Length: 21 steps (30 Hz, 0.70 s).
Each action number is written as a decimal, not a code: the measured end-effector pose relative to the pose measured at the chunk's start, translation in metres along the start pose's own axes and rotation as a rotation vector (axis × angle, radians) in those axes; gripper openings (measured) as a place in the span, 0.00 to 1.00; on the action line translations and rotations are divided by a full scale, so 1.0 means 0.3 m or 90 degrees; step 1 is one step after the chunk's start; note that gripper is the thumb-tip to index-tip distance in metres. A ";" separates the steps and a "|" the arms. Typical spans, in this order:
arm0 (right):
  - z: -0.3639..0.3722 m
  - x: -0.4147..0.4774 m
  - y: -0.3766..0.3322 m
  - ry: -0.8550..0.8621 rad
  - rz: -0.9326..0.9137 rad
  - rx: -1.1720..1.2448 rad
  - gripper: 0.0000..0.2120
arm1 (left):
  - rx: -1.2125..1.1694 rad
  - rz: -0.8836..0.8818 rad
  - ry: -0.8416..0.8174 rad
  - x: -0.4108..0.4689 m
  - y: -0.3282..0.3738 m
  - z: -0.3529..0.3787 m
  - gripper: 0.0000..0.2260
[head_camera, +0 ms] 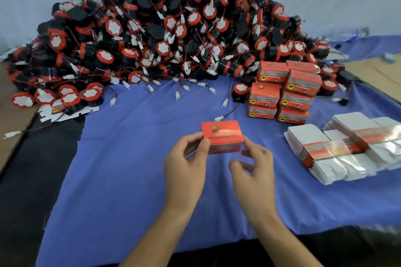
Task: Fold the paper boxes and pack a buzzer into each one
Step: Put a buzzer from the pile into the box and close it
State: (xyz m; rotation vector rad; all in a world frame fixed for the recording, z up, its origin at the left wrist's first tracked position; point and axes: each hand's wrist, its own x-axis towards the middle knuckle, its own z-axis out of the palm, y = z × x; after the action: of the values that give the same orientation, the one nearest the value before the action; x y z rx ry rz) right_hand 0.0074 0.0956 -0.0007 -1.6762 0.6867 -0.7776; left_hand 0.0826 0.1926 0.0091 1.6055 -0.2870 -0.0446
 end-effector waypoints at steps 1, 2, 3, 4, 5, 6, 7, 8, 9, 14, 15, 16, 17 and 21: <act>-0.013 0.052 -0.019 0.015 -0.016 -0.026 0.28 | -0.001 0.013 -0.020 0.042 0.024 0.041 0.07; -0.021 0.107 -0.038 0.024 -0.026 -0.047 0.27 | -0.001 0.026 -0.037 0.086 0.047 0.082 0.08; -0.025 0.164 -0.053 0.029 -0.028 -0.064 0.26 | 0.003 0.038 -0.052 0.131 0.068 0.124 0.09; -0.026 0.219 -0.065 0.033 -0.022 -0.074 0.25 | 0.007 0.047 -0.069 0.178 0.084 0.166 0.10; -0.026 0.269 -0.077 0.040 -0.011 -0.073 0.25 | 0.010 0.051 -0.089 0.223 0.101 0.207 0.11; -0.027 0.317 -0.083 0.054 0.000 -0.063 0.25 | 0.012 0.046 -0.116 0.265 0.114 0.246 0.13; -0.030 0.361 -0.087 0.076 0.007 -0.052 0.25 | 0.012 0.034 -0.149 0.302 0.124 0.283 0.14; -0.033 0.404 -0.090 0.102 0.008 -0.043 0.25 | 0.009 0.021 -0.183 0.335 0.129 0.319 0.15; -0.037 0.443 -0.092 0.125 0.003 -0.037 0.25 | 0.006 0.010 -0.215 0.362 0.132 0.354 0.17; -0.051 0.607 -0.062 0.185 0.013 -0.041 0.25 | 0.000 -0.018 -0.315 0.457 0.102 0.492 0.22; -0.052 0.628 -0.049 0.191 0.023 -0.042 0.25 | -0.002 -0.026 -0.333 0.470 0.091 0.513 0.23; -0.052 0.643 -0.040 0.199 0.028 -0.044 0.25 | -0.007 -0.037 -0.353 0.481 0.081 0.533 0.25; -0.052 0.652 -0.033 0.205 0.027 -0.045 0.25 | -0.013 -0.046 -0.370 0.492 0.072 0.549 0.26; -0.056 0.631 -0.009 0.172 0.021 -0.047 0.24 | -0.004 -0.004 -0.357 0.489 0.065 0.572 0.27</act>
State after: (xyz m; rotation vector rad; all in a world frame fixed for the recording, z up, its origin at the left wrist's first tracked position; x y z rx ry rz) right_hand 0.1106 -0.0604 0.0324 -1.6372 0.9390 -0.9753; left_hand 0.1863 -0.0066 0.0395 1.5629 -0.7127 -0.5046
